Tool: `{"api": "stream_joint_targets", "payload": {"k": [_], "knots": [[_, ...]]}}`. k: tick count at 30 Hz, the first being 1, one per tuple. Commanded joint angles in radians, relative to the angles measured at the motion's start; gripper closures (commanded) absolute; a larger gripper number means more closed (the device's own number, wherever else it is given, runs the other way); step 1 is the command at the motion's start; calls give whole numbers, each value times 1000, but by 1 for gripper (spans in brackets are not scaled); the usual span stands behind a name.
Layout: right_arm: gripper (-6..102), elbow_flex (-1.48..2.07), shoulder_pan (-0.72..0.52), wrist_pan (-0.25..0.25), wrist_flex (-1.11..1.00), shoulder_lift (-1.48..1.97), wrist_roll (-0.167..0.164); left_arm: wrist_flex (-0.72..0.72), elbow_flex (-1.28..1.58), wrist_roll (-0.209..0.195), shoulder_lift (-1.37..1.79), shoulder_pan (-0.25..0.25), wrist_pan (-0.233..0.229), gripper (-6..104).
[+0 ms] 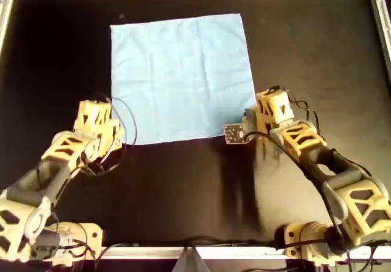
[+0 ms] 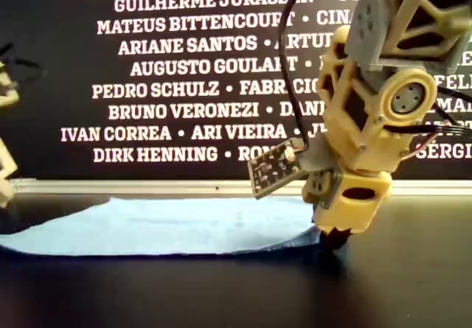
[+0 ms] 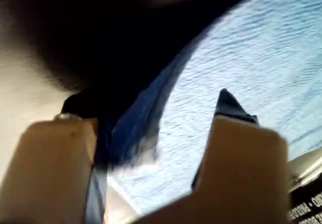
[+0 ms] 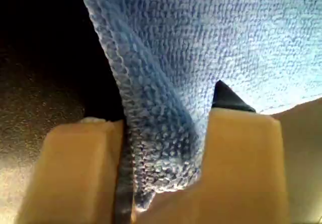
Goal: Fold a cloth
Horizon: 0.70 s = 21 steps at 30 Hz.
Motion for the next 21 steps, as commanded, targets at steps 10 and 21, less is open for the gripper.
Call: {"api": "stream_joint_targets", "payload": {"k": [10,21], "knots": [[66,-32,-9,6,-21,25,23,-6,-25,2,-14,-20,-6,44],[98,-23,-11,14,-21,28,11,-5,-35,-14,-12,-21,14,99]]}}
